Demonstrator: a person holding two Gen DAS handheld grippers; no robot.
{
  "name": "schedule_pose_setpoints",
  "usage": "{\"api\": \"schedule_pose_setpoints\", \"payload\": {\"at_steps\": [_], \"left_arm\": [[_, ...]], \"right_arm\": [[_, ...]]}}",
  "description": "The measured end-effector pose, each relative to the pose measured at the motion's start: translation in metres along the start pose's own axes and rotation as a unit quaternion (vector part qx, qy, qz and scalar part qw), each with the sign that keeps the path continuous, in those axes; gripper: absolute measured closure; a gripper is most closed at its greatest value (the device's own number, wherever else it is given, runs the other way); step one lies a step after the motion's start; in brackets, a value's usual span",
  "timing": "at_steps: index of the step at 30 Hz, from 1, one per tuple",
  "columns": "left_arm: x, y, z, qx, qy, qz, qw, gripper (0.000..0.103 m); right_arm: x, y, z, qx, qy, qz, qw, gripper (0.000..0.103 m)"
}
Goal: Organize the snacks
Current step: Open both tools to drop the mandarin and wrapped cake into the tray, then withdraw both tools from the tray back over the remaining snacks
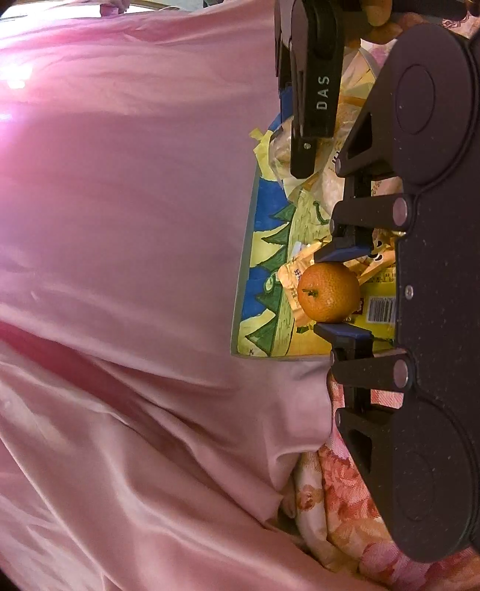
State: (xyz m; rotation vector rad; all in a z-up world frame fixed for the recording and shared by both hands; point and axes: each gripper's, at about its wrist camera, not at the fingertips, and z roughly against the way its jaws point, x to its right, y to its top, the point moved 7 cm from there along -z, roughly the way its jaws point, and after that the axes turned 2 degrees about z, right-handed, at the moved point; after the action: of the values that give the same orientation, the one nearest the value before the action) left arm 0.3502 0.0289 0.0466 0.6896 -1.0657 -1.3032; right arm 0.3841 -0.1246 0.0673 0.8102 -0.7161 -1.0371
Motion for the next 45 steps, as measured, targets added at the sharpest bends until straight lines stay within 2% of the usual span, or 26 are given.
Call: {"api": "schedule_pose_setpoints", "payload": {"at_steps": [7, 9, 13, 15, 20, 22, 26, 32, 39, 45], "left_arm": [[0.004, -0.001, -0.003, 0.002, 0.009, -0.01, 0.9999, 0.064], [0.004, 0.0, 0.0, 0.006, 0.01, -0.01, 0.9999, 0.056], [0.003, 0.003, 0.007, 0.017, 0.013, -0.002, 0.9998, 0.042], [0.002, 0.004, 0.013, 0.022, 0.016, 0.003, 0.9996, 0.035], [0.001, 0.01, 0.043, 0.06, 0.026, 0.007, 0.9978, 0.009], [0.002, 0.013, 0.058, 0.08, 0.034, 0.002, 0.9962, 0.003], [0.008, 0.02, 0.085, 0.109, 0.043, -0.009, 0.9931, 0.001], [0.021, 0.019, 0.12, 0.144, 0.045, -0.026, 0.9882, 0.001], [0.023, -0.005, 0.145, 0.139, 0.035, -0.017, 0.9896, 0.001], [0.015, -0.04, 0.168, 0.127, 0.046, -0.015, 0.9907, 0.001]], "right_arm": [[0.001, -0.001, -0.003, 0.006, -0.002, -0.012, 1.0, 0.045], [0.003, -0.002, -0.001, 0.01, -0.002, -0.019, 1.0, 0.036], [0.007, -0.001, 0.006, 0.023, -0.005, -0.026, 0.999, 0.032], [0.011, 0.0, 0.014, 0.034, -0.012, -0.031, 0.999, 0.026], [0.017, 0.003, 0.046, 0.098, -0.043, -0.031, 0.994, 0.011], [0.016, -0.001, 0.062, 0.128, -0.057, -0.035, 0.989, 0.006], [0.01, -0.014, 0.092, 0.179, -0.07, -0.054, 0.98, 0.0], [-0.002, -0.035, 0.128, 0.209, -0.057, -0.072, 0.974, 0.0], [-0.007, -0.055, 0.161, 0.22, -0.056, -0.079, 0.971, 0.0], [-0.018, -0.08, 0.18, 0.213, -0.054, -0.067, 0.973, 0.0]]}}
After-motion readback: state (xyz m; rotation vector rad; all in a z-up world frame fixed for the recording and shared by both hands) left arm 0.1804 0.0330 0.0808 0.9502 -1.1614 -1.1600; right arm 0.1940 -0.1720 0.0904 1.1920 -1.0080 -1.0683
